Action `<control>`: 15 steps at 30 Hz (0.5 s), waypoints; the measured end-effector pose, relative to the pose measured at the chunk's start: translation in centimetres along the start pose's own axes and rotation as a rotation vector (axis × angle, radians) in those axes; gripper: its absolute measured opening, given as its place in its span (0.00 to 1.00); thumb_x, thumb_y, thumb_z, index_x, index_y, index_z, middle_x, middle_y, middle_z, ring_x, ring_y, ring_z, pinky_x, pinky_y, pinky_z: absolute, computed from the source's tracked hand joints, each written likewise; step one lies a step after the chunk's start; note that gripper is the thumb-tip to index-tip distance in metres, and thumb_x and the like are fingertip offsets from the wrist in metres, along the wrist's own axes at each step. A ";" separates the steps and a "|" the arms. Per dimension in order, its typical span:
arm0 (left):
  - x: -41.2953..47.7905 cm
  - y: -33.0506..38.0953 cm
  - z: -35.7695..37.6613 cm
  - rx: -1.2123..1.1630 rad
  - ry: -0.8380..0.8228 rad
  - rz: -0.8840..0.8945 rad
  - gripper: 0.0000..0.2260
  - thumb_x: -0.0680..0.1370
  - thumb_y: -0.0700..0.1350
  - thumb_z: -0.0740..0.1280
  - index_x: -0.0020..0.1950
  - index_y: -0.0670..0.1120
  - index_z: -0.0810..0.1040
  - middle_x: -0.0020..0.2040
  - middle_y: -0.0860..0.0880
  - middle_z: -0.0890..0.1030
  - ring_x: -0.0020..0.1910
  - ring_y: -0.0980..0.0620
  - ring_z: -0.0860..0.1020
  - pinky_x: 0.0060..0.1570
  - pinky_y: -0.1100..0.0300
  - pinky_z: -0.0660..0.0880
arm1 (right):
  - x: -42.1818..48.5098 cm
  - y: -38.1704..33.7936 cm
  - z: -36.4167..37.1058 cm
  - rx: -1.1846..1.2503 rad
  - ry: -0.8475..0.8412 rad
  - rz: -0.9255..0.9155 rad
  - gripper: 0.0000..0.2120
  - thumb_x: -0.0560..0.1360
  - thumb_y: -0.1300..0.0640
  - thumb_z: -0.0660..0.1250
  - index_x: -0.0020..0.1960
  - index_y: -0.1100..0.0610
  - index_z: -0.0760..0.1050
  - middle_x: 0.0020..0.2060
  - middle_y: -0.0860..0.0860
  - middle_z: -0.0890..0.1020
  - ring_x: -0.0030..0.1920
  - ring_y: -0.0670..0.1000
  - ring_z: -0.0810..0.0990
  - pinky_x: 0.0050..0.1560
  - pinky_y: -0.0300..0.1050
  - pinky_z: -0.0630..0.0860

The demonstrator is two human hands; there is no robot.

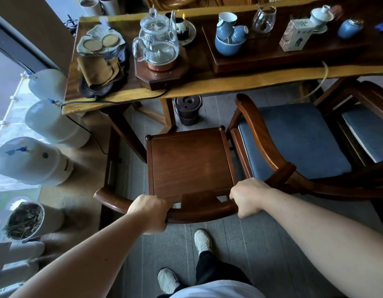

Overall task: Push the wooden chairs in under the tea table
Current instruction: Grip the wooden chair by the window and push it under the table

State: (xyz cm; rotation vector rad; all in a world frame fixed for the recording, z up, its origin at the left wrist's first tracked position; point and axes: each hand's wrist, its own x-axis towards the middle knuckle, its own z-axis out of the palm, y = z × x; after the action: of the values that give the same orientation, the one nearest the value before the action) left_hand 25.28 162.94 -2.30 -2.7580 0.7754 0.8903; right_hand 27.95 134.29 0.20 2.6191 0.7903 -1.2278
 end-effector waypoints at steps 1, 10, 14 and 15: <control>-0.1 0.0 0.0 -0.005 -0.007 0.002 0.14 0.67 0.46 0.59 0.50 0.56 0.77 0.34 0.55 0.77 0.33 0.52 0.76 0.31 0.59 0.69 | 0.0 0.0 0.1 -0.002 0.001 -0.004 0.09 0.64 0.50 0.68 0.43 0.51 0.78 0.32 0.46 0.76 0.36 0.51 0.76 0.40 0.46 0.76; -1.2 -1.3 0.2 0.026 -0.041 0.017 0.09 0.69 0.47 0.59 0.47 0.56 0.73 0.33 0.56 0.76 0.33 0.54 0.75 0.34 0.59 0.74 | 0.3 -1.6 0.4 0.008 -0.014 -0.012 0.09 0.64 0.51 0.66 0.42 0.52 0.78 0.34 0.48 0.79 0.36 0.51 0.77 0.38 0.46 0.76; -1.6 -1.0 -0.1 0.038 -0.018 0.015 0.14 0.69 0.46 0.59 0.53 0.58 0.73 0.36 0.56 0.77 0.36 0.52 0.78 0.33 0.59 0.72 | -0.1 -1.7 0.5 -0.024 -0.003 -0.021 0.08 0.66 0.50 0.67 0.42 0.52 0.75 0.34 0.46 0.77 0.35 0.50 0.75 0.37 0.46 0.75; -1.7 -0.8 0.0 0.026 -0.005 0.015 0.15 0.70 0.47 0.59 0.54 0.58 0.72 0.39 0.56 0.78 0.38 0.52 0.78 0.34 0.58 0.71 | 0.0 -1.6 0.6 -0.016 0.010 -0.019 0.08 0.67 0.49 0.67 0.43 0.51 0.74 0.35 0.46 0.77 0.36 0.50 0.75 0.38 0.47 0.74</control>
State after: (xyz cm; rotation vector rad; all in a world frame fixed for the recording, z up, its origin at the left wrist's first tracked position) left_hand 24.57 164.37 -1.33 -2.7300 0.8025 0.8836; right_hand 26.69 135.48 -0.04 2.6132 0.8248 -1.2090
